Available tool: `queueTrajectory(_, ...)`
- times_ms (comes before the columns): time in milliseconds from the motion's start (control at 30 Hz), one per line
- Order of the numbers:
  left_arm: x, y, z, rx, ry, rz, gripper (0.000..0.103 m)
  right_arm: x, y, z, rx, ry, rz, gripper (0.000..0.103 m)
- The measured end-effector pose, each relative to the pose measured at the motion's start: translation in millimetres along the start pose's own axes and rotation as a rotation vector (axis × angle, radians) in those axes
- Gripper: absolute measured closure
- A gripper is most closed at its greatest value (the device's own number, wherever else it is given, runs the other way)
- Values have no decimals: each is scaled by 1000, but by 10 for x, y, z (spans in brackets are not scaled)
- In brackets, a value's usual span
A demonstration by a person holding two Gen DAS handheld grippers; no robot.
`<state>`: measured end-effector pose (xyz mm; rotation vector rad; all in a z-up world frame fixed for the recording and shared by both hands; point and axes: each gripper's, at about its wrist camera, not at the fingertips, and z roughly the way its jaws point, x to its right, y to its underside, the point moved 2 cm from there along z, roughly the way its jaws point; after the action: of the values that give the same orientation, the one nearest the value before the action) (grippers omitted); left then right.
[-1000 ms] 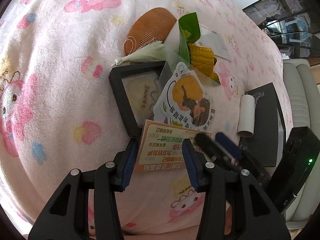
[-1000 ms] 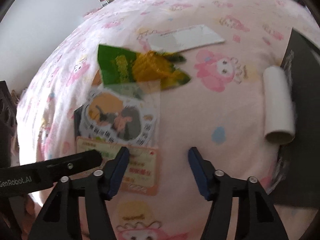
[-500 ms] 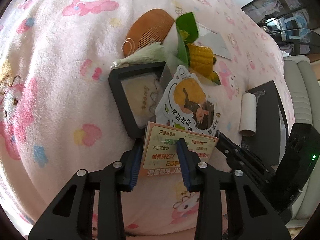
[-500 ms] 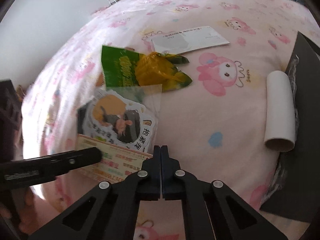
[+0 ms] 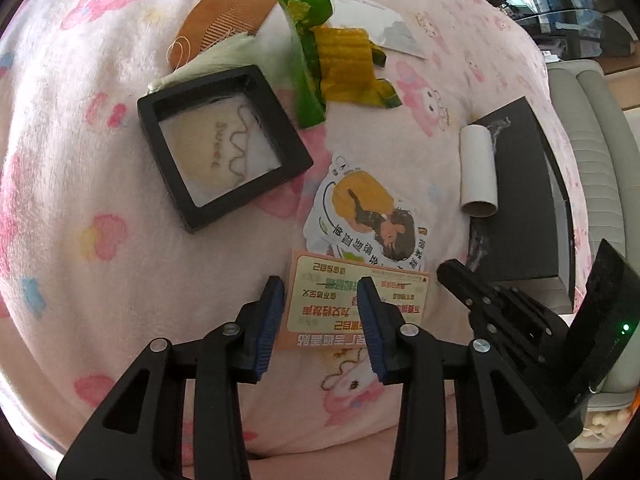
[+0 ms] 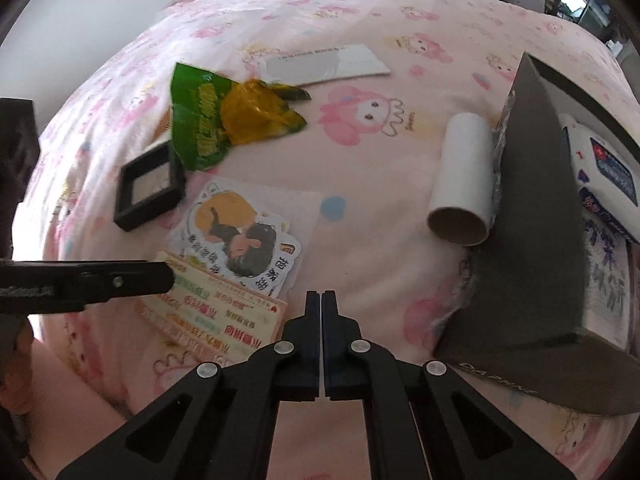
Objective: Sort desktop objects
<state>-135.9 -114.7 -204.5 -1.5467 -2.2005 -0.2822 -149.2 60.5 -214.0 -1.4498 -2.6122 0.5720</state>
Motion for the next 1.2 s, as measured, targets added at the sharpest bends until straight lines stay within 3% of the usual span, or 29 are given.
queueTrajectory(467, 35, -39, 185, -35, -77, 27, 63, 34, 37, 216, -38, -6, -7, 101)
queueTrajectory(600, 34, -25, 163, -32, -65, 34, 62, 20, 32, 180, -53, -30, -16, 101)
queueTrajectory(767, -105, -12, 88, -44, 88, -56, 60, 33, 48, -31, -44, -63, -17, 102)
queueTrajectory(833, -118, 3, 85, -48, 91, -59, 60, 55, 52, -137, -34, -101, -4, 101)
queueTrajectory(967, -49, -40, 179, -56, 16, -38, 60, 118, 39, -28, -54, -97, 33, 101)
queueTrajectory(1067, -92, -62, 223, -58, 25, -71, 58, 134, 89, 140, -94, -126, 99, 101)
queueTrajectory(1200, -56, -63, 280, -64, 35, -62, 51, 160, 26, 151, -69, -210, 148, 101)
